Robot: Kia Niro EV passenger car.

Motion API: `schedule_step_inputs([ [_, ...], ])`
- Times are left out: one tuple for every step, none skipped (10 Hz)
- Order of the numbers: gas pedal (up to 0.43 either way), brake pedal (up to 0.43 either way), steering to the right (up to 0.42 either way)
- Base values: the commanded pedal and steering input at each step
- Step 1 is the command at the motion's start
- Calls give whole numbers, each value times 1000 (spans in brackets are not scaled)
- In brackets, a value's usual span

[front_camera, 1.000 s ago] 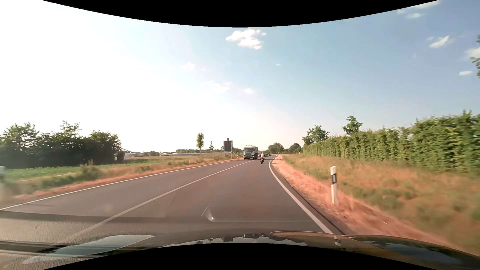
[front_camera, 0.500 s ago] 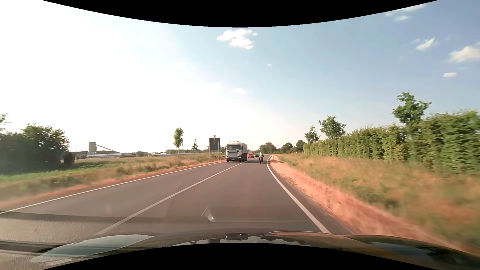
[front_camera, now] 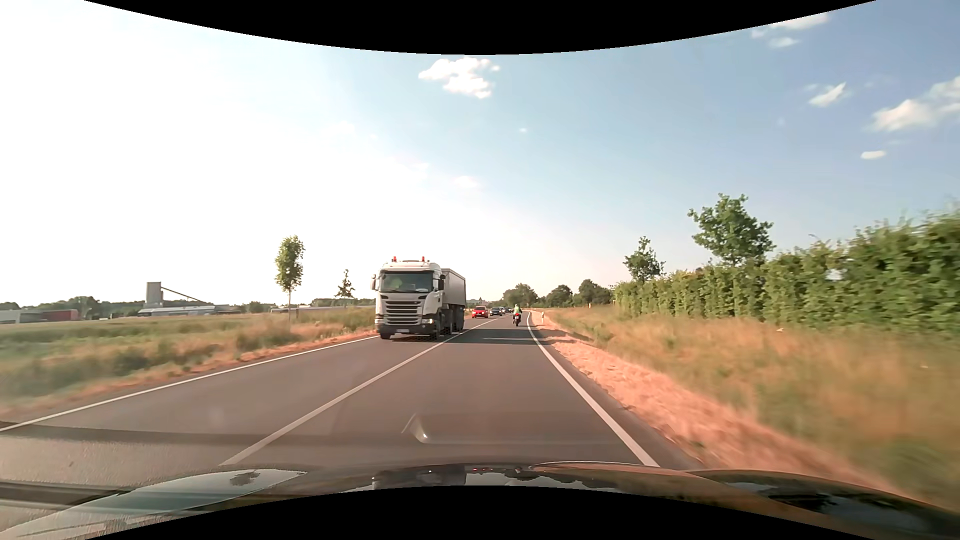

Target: Follow the waypoints while adhering to traffic rules and regulations

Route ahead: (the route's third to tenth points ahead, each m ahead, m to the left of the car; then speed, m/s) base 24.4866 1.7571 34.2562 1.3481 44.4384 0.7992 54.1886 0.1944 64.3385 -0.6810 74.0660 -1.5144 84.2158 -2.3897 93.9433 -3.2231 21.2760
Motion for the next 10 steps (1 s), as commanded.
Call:
schedule_step_inputs([
  [469,0,13],
  [469,0,12],
  [469,0,11],
  [469,0,12],
  [469,0,12],
  [469,0,11],
  [469,0,11],
  [461,0,11],
  [461,0,11],
  [461,0,11],
])
